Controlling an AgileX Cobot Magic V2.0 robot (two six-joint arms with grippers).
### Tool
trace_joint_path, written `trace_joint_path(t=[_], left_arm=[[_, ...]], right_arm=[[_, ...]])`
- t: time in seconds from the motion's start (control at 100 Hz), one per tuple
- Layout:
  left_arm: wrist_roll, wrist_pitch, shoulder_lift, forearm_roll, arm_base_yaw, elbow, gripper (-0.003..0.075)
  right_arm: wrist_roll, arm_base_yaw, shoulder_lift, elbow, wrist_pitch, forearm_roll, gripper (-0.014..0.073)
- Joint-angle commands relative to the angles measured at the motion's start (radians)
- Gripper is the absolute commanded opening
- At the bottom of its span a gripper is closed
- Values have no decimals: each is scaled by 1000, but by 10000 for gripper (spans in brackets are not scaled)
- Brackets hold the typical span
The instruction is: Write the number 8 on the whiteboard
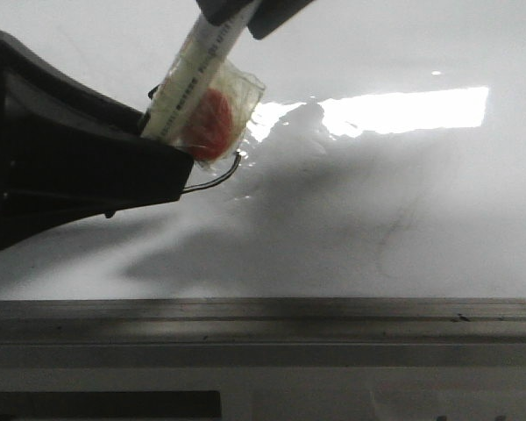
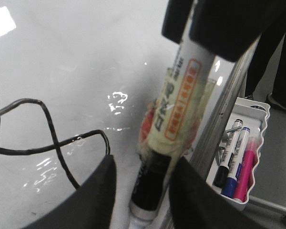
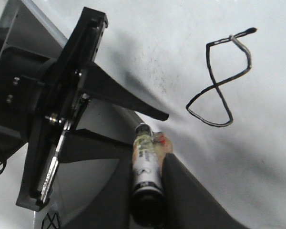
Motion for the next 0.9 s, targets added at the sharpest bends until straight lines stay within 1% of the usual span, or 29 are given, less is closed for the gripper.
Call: trace_joint_path(t=[0.0,0.04,0.16,0.2,0.23,0.27,0.28,0.3,0.35,0.4,0.42,0.47,0.55,0.76,0.83,0.89], left_arm=[[-2,-80,-8,-14,-2,-33,38],[-2,-82,-8,-14,-2,-33,-21],[-2,-82,-8,-14,-2,-33,-20],[-2,-82,-8,-14,-2,-33,-20],[-2,-82,-8,-14,-2,-33,-20],[-2,-82,-8,-14,-2,-33,-20],[-2,-82,-8,-14,-2,-33,-20],[-2,-82,-8,-14,-2,-33,-20],[-9,-80,-8,-14,-2,-33,-20],[-28,-79,-10,-14,-2,-33,-20],[-43,-74,-13,-19,-2,-33,-20],[-96,-49,-26,-65,-2,-33,-20],[-175,57,-64,-227,1,-33,-20],[-175,253,-132,-607,56,-36,-21],[-175,289,-134,-677,87,-36,-21],[-175,291,-132,-687,108,-36,-21]], right_arm=[[-8,0,-17,-27,-47,13,-62],[-8,0,-17,-27,-42,13,-62],[-14,0,-17,-27,-33,13,-58],[-15,0,-17,-27,-31,13,-32],[-15,0,-17,-27,-27,13,0],[-15,0,-17,-27,-27,13,71],[-15,0,-17,-27,-27,13,99],[-15,0,-17,-27,-27,13,130],[-15,0,-17,-27,-27,13,261],[-15,0,-17,-27,-29,13,360],[-15,0,-17,-27,-29,10,393],[-15,-2,-17,-27,-27,3,435],[-15,-4,-17,-27,-11,0,437],[-15,-4,-17,-27,-6,0,437],[-15,-4,-17,-27,-4,0,437],[-15,-4,-17,-27,2,0,437]])
